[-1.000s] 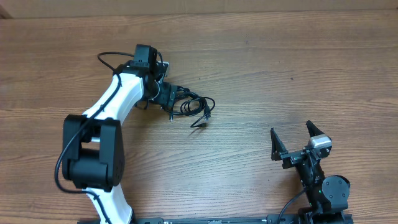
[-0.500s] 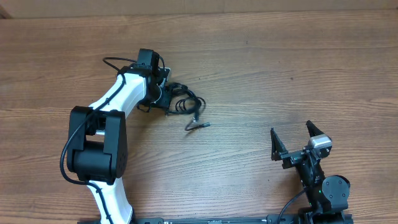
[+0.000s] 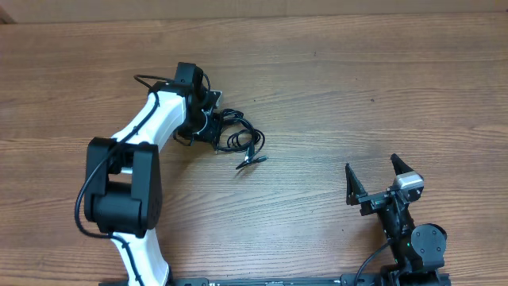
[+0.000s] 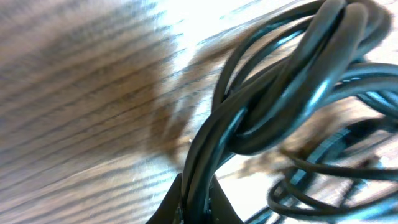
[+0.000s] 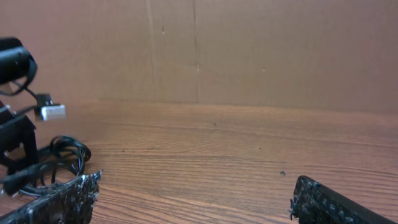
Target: Untangle cables
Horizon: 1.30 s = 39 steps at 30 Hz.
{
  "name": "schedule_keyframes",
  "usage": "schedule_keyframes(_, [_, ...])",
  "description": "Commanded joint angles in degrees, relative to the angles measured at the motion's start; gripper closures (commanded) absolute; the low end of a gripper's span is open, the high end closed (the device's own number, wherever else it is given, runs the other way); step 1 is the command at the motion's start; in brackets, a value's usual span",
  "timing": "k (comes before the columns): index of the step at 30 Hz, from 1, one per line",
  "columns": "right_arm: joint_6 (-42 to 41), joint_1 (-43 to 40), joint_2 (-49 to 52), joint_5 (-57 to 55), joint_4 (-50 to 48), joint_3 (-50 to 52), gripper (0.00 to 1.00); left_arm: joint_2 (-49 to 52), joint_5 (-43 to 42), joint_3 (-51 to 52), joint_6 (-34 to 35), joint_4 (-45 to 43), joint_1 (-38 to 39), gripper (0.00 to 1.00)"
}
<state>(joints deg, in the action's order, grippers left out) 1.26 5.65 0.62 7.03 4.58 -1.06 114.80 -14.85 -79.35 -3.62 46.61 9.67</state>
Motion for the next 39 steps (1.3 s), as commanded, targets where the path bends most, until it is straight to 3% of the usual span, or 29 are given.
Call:
schedule_keyframes(1, [-0.4, -0.2, -0.5, -0.5, -0.2, 0.6, 0.0, -9.9, -1.7, -2.5, -9.6, -0.4, 0.1, 0.96])
schedule_keyframes(8, [-0.4, -0.2, -0.5, -0.5, -0.2, 0.6, 0.0, -21.9, -1.5, -2.5, -26.1, -0.3, 0.1, 0.96])
schedule_keyframes(14, [-0.4, -0.2, -0.5, -0.5, -0.3, 0.6, 0.0, -25.7, -2.0, -2.5, -27.7, 0.7, 0.1, 0.96])
schedule_keyframes(18, [-0.4, -0.2, -0.5, -0.5, -0.4, 0.6, 0.0, -27.2, -10.8, -2.5, -31.2, 3.9, 0.1, 0.96])
schedule_keyframes(24, [-20.4, -0.2, -0.5, 12.3, -8.4, -2.6, 0.0, -29.4, -24.4, -2.5, -41.8, 9.0, 0.1, 0.96])
schedule_keyframes(27, [-24.2, -0.2, -0.4, 15.8, -1.9, -6.9, 0.0, -30.2, -27.4, -2.5, -44.3, 9.4, 0.1, 0.96])
schedule_keyframes(33, [-23.3, -0.2, 1.8, 15.6, 19.8, -21.0, 0.0, -30.5, -27.7, -2.5, -44.9, 10.0, 0.1, 0.96])
schedule_keyframes(39, [-23.2, -0.2, 12.8, 19.8, 27.6, -33.3, 0.0, -30.5, -28.6, -2.5, -44.0, 10.3, 0.1, 0.96])
